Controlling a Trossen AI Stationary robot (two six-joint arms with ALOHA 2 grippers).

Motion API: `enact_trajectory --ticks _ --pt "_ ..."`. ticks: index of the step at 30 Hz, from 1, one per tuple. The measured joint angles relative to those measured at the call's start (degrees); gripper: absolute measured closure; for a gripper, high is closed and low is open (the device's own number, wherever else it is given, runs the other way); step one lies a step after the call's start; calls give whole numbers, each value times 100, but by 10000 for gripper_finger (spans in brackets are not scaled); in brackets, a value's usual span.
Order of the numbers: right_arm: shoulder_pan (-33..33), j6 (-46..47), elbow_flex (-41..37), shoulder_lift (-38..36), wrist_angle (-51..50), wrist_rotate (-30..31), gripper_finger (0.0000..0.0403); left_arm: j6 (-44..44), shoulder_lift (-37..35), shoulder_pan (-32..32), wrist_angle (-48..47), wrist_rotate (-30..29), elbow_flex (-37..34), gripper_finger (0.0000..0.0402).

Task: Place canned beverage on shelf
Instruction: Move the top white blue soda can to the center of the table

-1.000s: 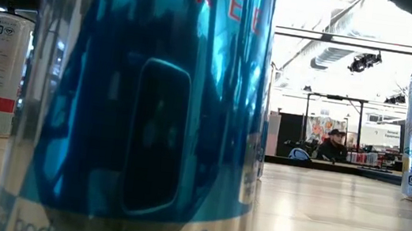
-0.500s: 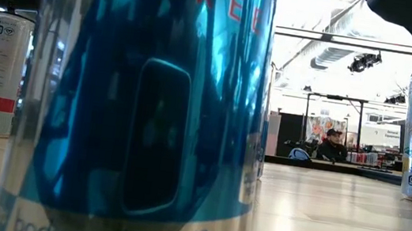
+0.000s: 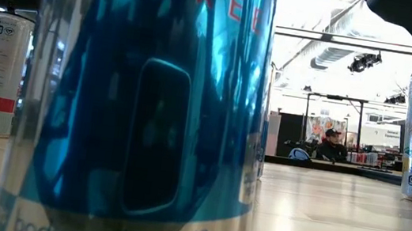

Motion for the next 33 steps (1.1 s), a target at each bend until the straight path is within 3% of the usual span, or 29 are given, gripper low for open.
enact_trajectory --ticks 33 --pt "0 28 17 221 -2 -434 128 0 2 -2 -2 -2 0 2"
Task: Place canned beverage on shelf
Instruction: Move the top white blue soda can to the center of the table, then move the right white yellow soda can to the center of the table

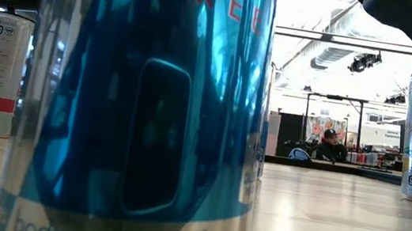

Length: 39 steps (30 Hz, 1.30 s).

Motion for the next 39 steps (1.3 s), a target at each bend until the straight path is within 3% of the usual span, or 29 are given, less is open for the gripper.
enact_trajectory --ticks 13,21,27,34,39 --pt "-9 169 155 -62 -559 -7 98 0 -1 1 1 1 -1 2" --pt "-28 186 101 -615 -723 -2 84 0 0 2 1 2 0 2" --pt "67 190 45 -859 -2199 -150 84 0 -2 2 -17 -6 -2 2" --pt "278 367 -1101 -1743 -2017 -544 84 0 14 2 -91 -37 0 2" --pt "462 862 -2439 -2688 -2036 330 84 0 24 2 -125 -28 -1 2"
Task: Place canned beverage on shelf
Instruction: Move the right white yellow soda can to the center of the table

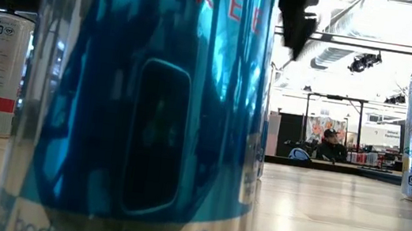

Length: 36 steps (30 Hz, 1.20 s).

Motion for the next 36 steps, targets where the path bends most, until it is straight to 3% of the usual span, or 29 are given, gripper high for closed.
enact_trajectory --ticks 4,10,19,29,36 --pt "117 907 -1270 -841 35 749 84 0 0 0 -8 4 1 2" --pt "521 2321 -2988 -2167 515 1202 84 0 0 0 -42 19 -1 2" --pt "1585 4256 -4515 -3587 1253 2268 84 0 0 0 -42 17 -1 2" --pt "3350 6058 -5131 -3900 1446 2262 84 0 0 0 -42 17 1 2" --pt "4370 6756 -5042 -3882 1650 2980 84 0 0 0 -42 19 1 2"
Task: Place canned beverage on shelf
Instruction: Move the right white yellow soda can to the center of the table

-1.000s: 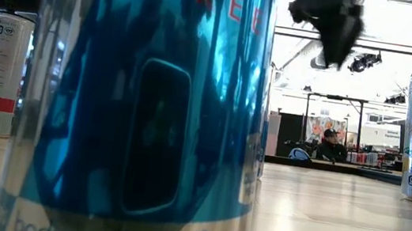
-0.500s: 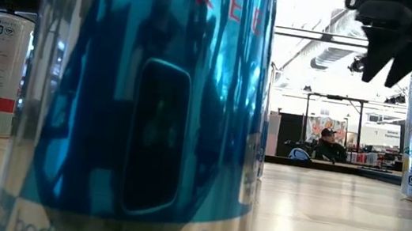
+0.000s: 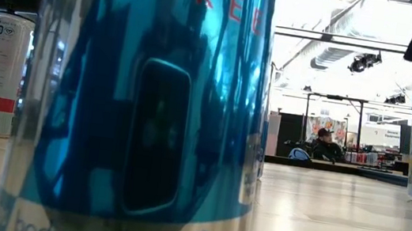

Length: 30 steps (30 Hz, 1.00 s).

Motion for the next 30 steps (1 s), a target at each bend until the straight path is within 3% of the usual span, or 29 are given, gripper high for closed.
enact_trajectory --ticks 20,30 --pt "1417 2561 -132 1366 -145 443 84 0 0 -2 0 8 -2 2" --pt "1565 2662 -132 2005 -241 1085 85 0 0 0 0 9 -1 2"
